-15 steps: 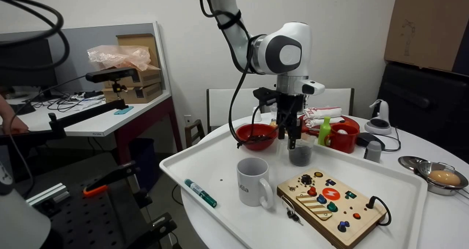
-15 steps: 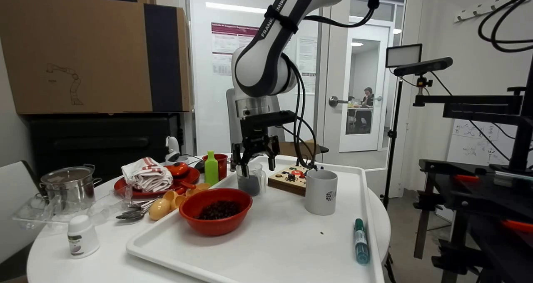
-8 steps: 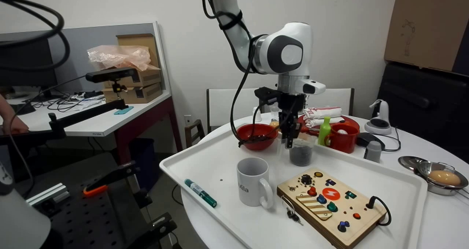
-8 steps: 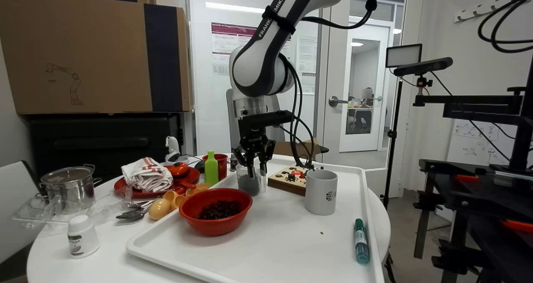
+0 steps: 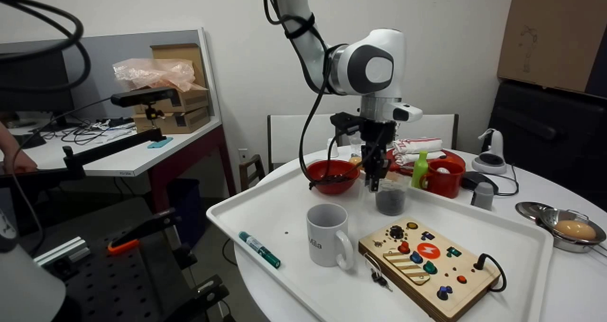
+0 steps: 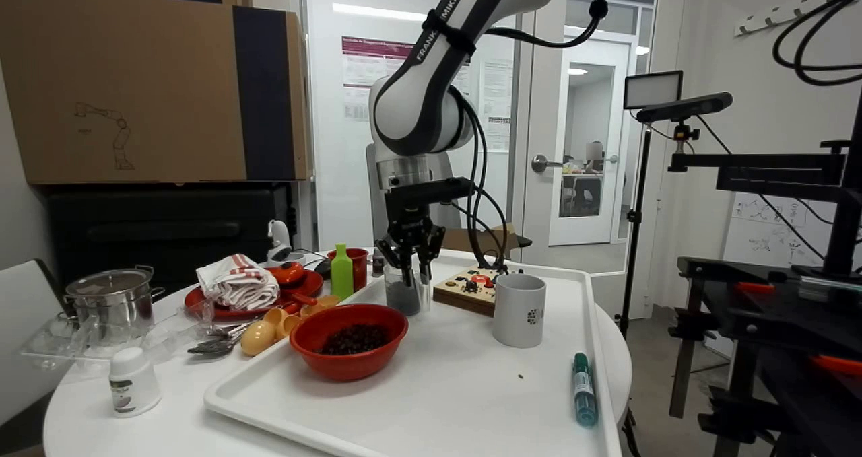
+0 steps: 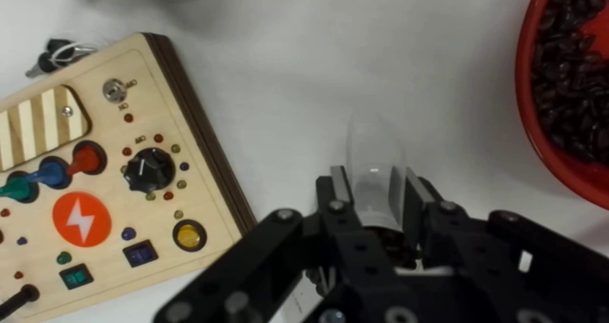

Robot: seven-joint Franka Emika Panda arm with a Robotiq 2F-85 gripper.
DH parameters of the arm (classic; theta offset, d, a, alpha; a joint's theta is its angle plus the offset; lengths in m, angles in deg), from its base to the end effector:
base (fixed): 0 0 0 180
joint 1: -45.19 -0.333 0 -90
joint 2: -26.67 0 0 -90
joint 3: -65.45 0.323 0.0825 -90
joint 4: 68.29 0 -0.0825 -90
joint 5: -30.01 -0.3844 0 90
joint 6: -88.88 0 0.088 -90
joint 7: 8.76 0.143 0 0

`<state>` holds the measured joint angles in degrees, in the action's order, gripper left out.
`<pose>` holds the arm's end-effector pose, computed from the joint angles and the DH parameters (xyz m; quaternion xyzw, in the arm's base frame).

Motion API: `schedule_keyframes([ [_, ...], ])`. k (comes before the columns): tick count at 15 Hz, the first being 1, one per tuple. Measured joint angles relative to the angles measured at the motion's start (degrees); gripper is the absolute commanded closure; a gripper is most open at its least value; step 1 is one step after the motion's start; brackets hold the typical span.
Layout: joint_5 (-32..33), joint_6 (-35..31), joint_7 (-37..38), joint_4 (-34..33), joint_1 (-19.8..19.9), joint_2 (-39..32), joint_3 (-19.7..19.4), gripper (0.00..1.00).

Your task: Pour the contents in the clear jug into the red bowl

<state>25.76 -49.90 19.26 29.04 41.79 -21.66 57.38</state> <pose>0.6514 -0.0485 0.0673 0.9551 -0.2893 -0.0478 0.0414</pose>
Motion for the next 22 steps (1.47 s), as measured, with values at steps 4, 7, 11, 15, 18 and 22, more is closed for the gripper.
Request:
schedule_keyframes([
  [4, 0.11, -0.04, -0.09, -0.13, -0.22, 0.37, -0.14, 0.84],
  [7, 1.33, -0.04, -0.97, 0.2, -0.65, 2.27, -0.38, 0.84],
  [11, 6.48, 1.09, -4.06, 2.39, -1.95, 6.73, -1.09, 0.84],
  [15, 11.9, 5.0, -10.49, 5.51, -2.94, 10.83, -0.62, 0.85],
  [18, 15.63, 7.11, -15.13, 8.19, -3.52, 13.2, 0.49, 0.85],
  [22, 19.67, 8.79, -20.12, 10.49, -3.79, 15.55, 2.08, 0.72],
])
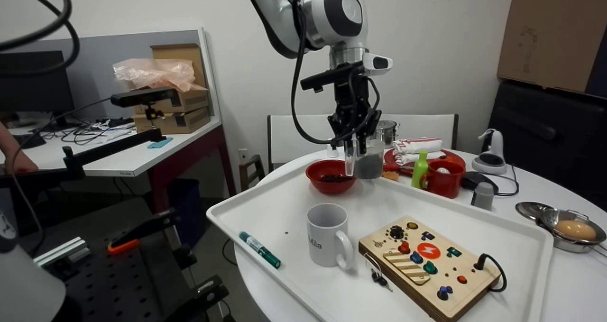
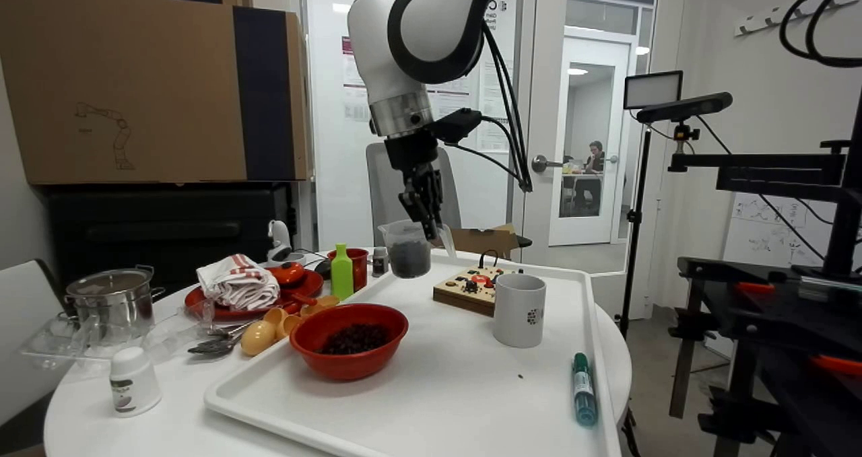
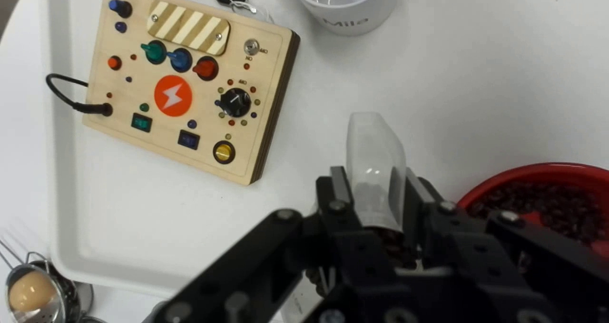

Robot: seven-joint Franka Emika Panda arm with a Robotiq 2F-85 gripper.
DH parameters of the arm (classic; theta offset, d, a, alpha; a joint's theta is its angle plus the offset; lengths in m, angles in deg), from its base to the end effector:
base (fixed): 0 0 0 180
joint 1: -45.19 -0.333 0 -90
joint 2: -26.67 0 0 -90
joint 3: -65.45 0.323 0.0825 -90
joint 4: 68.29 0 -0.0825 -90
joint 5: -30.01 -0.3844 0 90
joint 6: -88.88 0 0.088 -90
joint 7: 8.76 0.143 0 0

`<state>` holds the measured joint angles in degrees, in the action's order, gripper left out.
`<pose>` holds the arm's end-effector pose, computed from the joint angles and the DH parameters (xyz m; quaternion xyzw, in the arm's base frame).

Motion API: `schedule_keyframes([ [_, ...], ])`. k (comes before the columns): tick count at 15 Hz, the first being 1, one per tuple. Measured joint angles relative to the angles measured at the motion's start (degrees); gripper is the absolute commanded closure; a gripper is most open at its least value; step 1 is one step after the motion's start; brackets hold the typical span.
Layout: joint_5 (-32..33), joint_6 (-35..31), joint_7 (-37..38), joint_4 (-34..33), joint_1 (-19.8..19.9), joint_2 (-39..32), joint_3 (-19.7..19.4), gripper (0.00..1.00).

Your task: Pour the contents in the clear jug into the red bowl

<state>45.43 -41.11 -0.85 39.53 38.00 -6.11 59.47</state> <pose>0.6145 -0.0006 0.1623 0.9872 0.0432 -0.0820 0.1300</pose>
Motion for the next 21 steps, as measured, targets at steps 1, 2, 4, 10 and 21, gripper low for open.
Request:
schedule_keyframes([
  [1, 0.0, 0.0, 0.03, -0.01, 0.04, -0.06, 0.06, 0.72],
  [2, 0.0, -0.01, 0.03, -0.02, 0.11, -0.19, 0.06, 0.72],
  [4, 0.0, -0.02, 0.03, -0.02, 0.33, -0.28, 0.05, 0.72],
  [10, 4.43, 0.93, -2.11, -0.56, -0.01, -0.23, 0.06, 0.85],
  [21, 19.24, 11.95, -15.76, -5.3, -4.89, -0.81, 5.06, 0.85],
])
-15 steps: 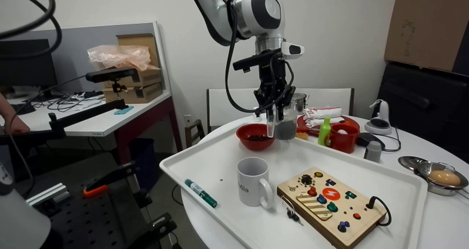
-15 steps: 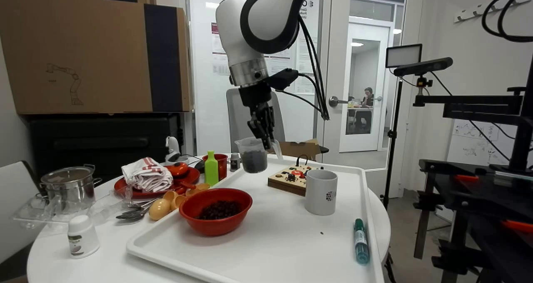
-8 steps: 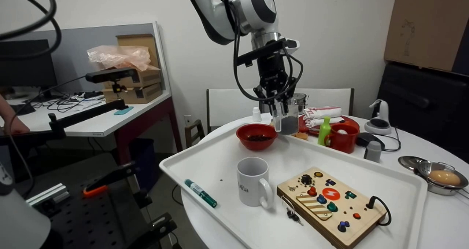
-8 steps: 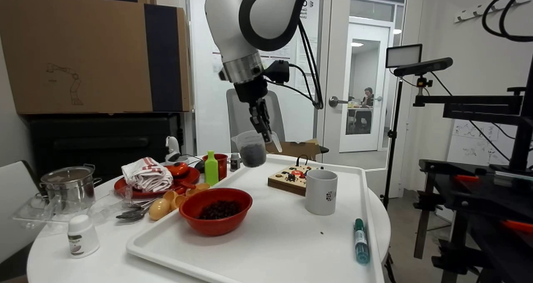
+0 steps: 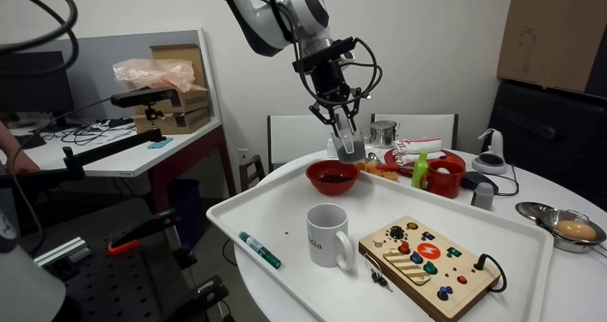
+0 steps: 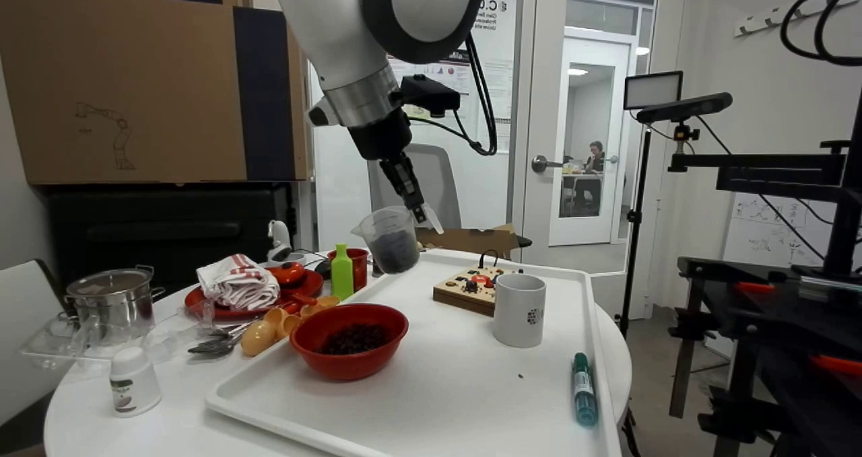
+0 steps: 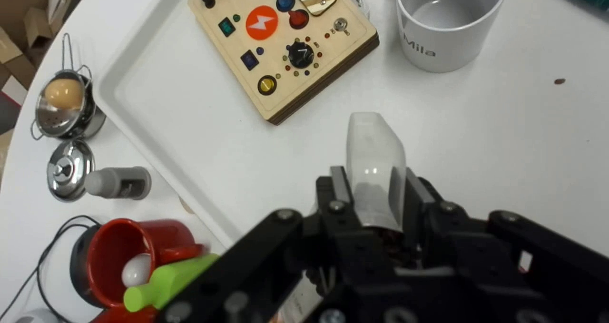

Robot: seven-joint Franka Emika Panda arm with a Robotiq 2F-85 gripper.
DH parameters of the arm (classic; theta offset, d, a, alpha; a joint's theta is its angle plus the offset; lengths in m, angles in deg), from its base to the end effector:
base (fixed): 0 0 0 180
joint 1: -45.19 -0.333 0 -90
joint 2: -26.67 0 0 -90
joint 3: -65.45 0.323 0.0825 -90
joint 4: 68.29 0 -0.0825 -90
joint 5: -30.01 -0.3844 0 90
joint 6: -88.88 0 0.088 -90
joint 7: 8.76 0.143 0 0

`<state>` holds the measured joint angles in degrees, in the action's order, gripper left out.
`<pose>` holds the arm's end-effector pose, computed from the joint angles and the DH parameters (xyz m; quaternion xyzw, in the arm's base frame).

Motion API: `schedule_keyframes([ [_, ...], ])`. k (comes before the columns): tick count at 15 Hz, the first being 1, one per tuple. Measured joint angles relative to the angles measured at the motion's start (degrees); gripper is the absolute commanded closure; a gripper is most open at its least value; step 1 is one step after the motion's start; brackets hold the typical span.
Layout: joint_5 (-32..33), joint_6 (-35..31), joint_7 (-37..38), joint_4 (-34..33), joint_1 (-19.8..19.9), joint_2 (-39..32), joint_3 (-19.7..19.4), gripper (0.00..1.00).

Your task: Pour the contents in the clear jug into the red bowl

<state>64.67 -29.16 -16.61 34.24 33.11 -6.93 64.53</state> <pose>0.6211 0.0737 0.1841 0.8988 0.3332 -0.1435 0.2463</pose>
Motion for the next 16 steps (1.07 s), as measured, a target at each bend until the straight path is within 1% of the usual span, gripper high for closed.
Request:
schedule_keyframes([
  [3, 4.42, 2.3, -3.79, -0.72, -0.69, -1.46, 1.13, 0.85],
  [4, 6.17, 2.75, -5.17, -1.01, -0.73, -2.0, 1.4, 0.72],
  [6, 8.27, 2.58, -7.83, -1.39, -0.49, -2.62, 1.82, 0.72],
  [8, 8.7, 2.56, -8.89, -1.53, -0.32, -2.65, 1.89, 0.72],
  [9, 8.75, 2.56, -9.17, -1.59, -0.28, -2.65, 1.9, 0.85],
  [12, 8.79, 3.06, -9.23, -1.6, -0.13, -2.69, 2.22, 0.85],
  [16, 12.09, 8.12, -9.24, -1.8, -1.19, -2.82, 3.06, 0.85],
])
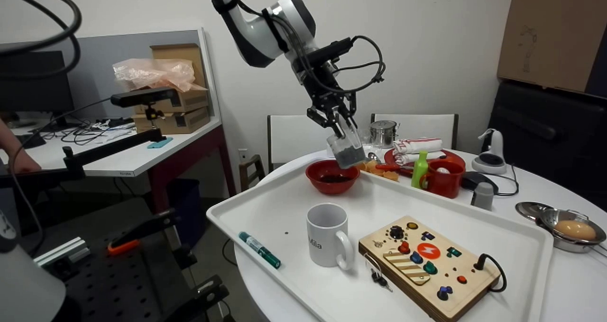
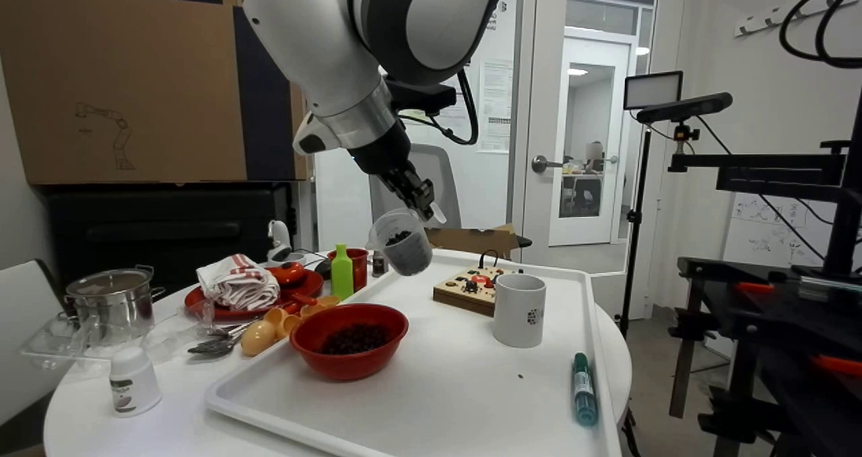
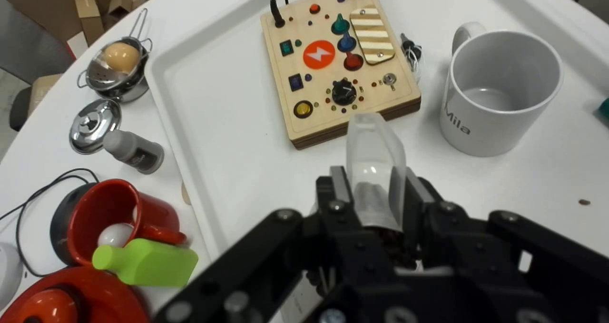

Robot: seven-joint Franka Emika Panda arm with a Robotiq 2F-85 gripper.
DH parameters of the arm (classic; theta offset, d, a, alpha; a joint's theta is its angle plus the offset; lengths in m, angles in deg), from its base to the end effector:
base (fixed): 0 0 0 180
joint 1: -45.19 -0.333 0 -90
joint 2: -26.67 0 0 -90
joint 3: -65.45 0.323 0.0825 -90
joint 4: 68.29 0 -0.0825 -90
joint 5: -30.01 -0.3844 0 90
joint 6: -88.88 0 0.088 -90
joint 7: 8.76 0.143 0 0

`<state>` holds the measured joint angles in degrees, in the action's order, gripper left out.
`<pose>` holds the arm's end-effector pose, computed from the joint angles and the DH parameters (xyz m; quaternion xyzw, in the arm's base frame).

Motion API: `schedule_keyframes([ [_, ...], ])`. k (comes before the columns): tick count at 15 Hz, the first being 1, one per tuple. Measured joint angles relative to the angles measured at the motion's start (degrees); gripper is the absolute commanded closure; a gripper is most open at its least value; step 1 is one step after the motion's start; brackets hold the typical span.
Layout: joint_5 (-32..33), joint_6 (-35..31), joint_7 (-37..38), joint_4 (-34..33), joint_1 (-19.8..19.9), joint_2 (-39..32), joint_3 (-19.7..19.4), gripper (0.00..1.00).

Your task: Pour the contents in the clear jug into the red bowl

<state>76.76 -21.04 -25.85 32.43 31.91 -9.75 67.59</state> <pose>0.6148 0.0897 0.1718 0.7997 0.4605 -0.2192 0.3169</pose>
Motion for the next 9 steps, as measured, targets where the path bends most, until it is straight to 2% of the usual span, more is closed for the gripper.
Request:
schedule_keyframes([
  [9, 13.24, 14.62, -3.68, -6.54, -6.67, -5.26, 4.56, 0.85],
])
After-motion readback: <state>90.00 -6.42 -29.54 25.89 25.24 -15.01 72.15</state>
